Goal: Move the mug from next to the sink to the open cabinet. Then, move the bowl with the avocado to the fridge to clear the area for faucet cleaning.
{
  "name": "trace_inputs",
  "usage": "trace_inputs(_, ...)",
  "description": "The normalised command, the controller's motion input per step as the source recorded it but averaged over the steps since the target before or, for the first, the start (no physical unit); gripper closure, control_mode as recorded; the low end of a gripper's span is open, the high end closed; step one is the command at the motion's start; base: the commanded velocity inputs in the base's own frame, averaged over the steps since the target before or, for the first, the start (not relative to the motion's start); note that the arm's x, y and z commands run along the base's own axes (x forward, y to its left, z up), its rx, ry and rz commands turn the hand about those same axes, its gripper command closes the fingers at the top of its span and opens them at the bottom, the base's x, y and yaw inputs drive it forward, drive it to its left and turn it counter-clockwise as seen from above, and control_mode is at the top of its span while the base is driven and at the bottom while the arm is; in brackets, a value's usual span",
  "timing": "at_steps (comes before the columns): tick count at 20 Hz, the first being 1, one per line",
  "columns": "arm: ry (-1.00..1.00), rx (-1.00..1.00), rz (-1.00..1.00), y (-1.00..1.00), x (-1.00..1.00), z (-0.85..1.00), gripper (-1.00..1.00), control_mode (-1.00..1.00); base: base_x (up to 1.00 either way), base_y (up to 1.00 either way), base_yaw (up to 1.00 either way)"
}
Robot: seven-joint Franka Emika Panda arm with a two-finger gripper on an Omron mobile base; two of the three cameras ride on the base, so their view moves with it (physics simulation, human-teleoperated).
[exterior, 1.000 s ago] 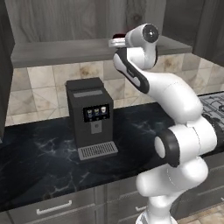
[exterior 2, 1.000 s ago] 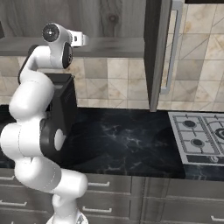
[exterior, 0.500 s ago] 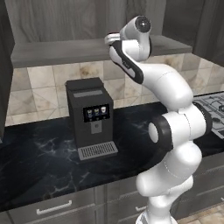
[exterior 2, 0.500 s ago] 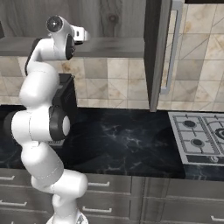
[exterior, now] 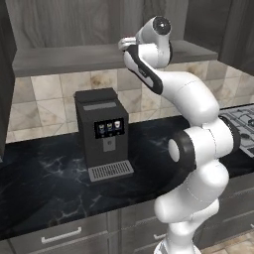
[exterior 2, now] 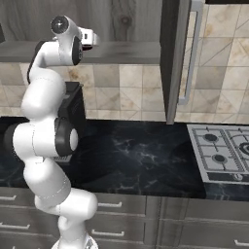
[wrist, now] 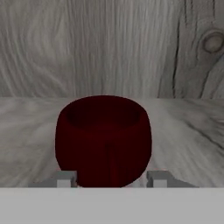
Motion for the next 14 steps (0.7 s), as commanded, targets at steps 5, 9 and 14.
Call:
trace_inputs(5,-0.04,0.0,0.0,-0.03,-0.62,0.09,-1.0,-1.0,0.0,0.0,0.0)
trace_inputs(9,-0.06,0.0,0.0,-0.01,-0.7,0.13,-1.0,-1.0,0.0,0.0,0.0)
trace_inputs(14,-0.14,0.0,0.0,-0.17,-0.98,0.26,-1.0,-1.0,0.0,0.0,0.0)
